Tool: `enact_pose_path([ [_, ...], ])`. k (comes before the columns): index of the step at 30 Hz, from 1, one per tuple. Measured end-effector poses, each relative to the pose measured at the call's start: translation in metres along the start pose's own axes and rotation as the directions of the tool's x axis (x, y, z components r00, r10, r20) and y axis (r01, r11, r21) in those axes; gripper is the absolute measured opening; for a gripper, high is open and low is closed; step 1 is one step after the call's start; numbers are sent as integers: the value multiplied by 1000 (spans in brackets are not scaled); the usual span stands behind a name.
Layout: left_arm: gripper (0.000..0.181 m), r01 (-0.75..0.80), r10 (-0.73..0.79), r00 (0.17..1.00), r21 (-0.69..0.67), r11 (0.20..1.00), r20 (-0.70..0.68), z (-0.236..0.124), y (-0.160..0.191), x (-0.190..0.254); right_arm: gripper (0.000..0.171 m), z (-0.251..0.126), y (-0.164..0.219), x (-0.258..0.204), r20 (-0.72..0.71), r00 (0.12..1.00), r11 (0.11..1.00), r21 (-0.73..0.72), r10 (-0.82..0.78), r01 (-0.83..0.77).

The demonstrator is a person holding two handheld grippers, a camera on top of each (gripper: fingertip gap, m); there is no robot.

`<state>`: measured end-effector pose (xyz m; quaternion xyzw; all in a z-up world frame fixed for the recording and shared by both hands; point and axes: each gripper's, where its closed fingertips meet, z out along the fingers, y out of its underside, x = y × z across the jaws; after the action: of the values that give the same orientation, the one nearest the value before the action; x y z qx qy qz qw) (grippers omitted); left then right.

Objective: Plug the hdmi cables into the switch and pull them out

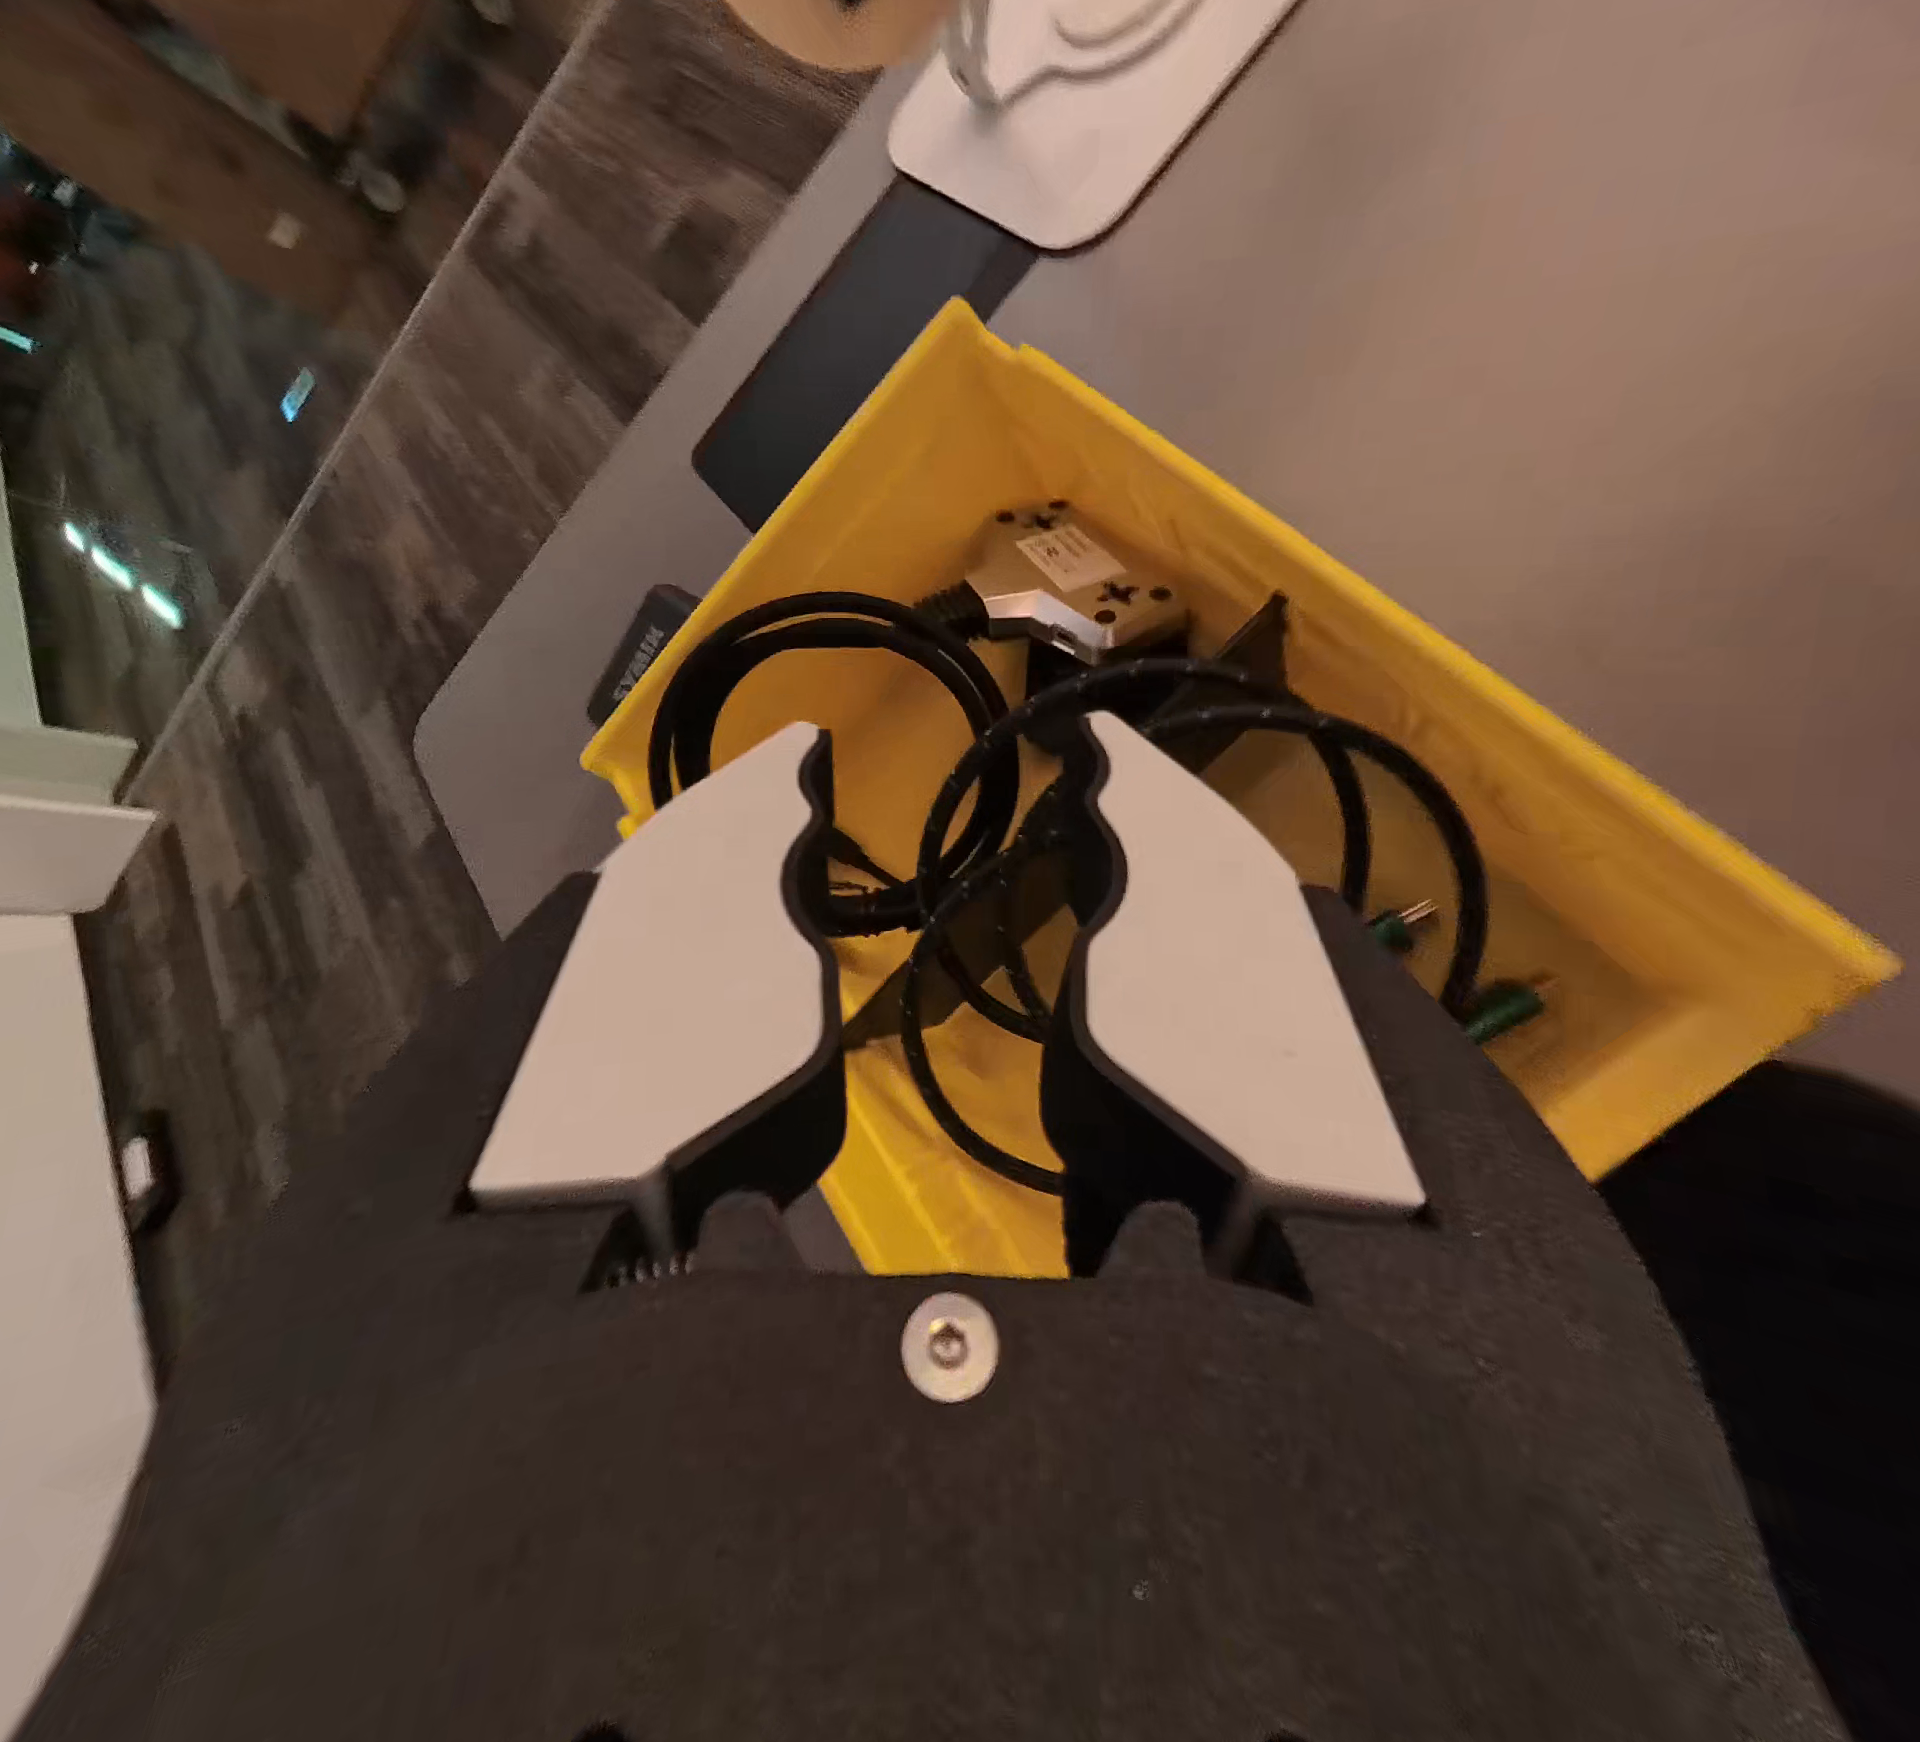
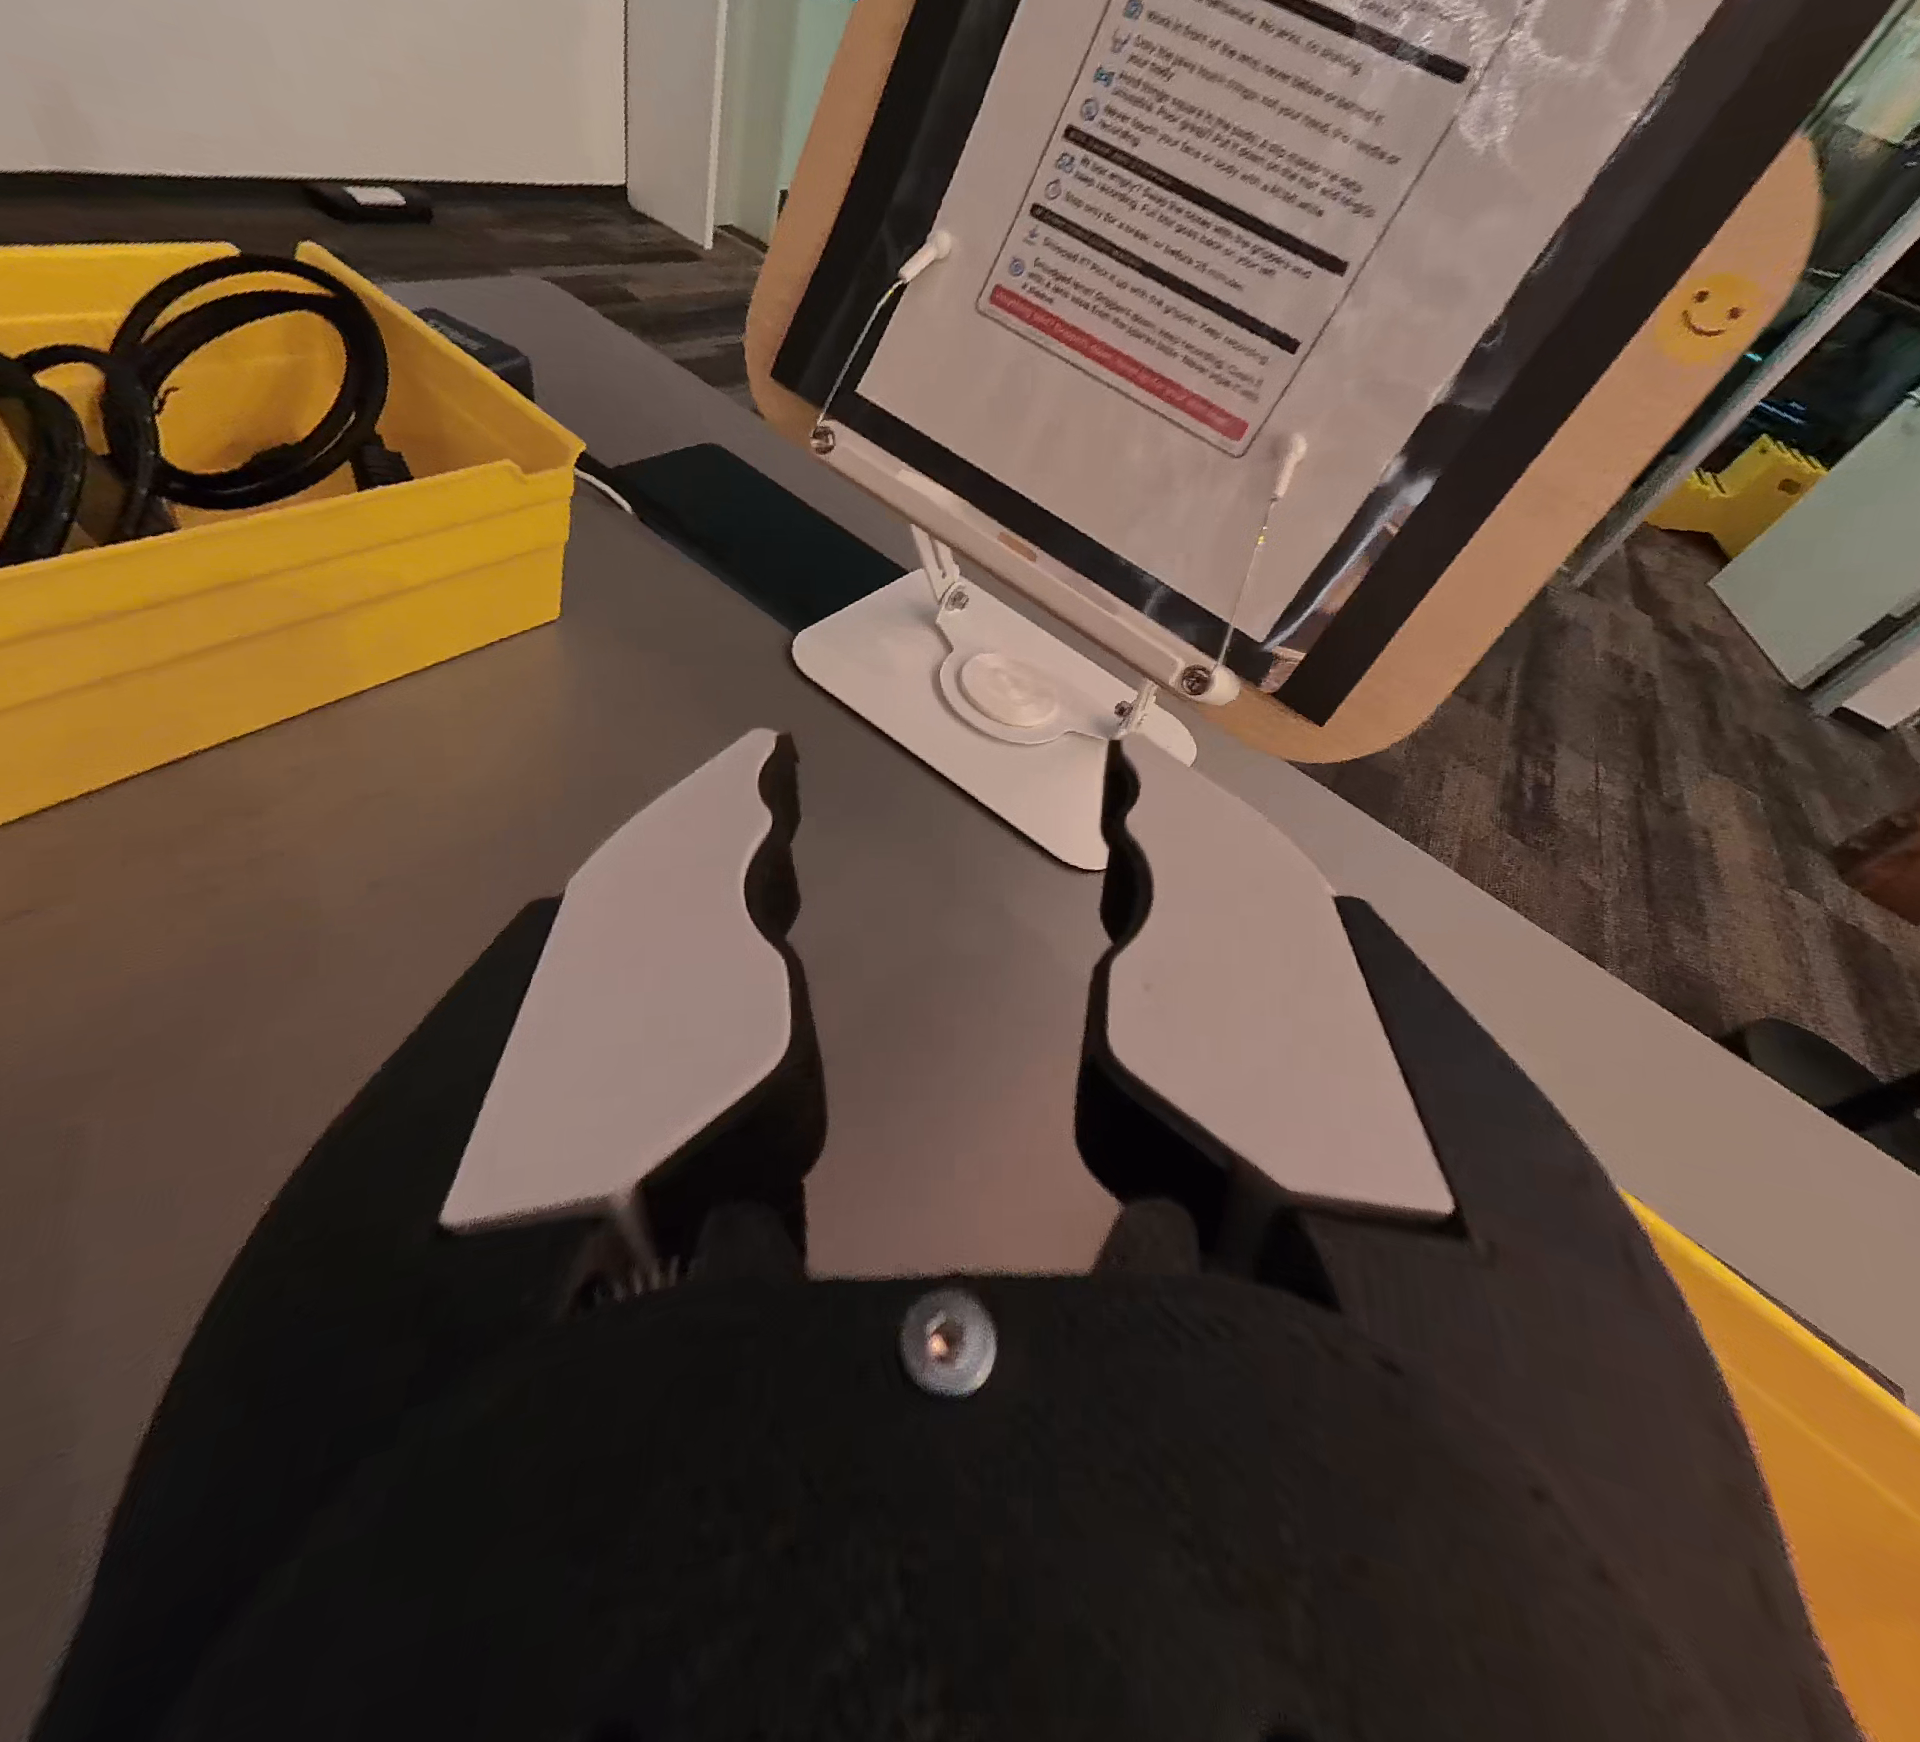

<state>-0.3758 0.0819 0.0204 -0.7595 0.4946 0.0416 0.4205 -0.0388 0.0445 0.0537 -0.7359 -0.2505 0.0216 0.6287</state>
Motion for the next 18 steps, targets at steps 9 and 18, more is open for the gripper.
enact_pose_path([
  [9,36,-401,386,914,-147,904,-125,72,8,-48,57,13,16,-28,88,988,989,-57,-130,135],
  [18,33,-652,613,751,-130,747,-246,120,19,-51,60,24,36,-41,215,975,990,-111,-61,86],
])
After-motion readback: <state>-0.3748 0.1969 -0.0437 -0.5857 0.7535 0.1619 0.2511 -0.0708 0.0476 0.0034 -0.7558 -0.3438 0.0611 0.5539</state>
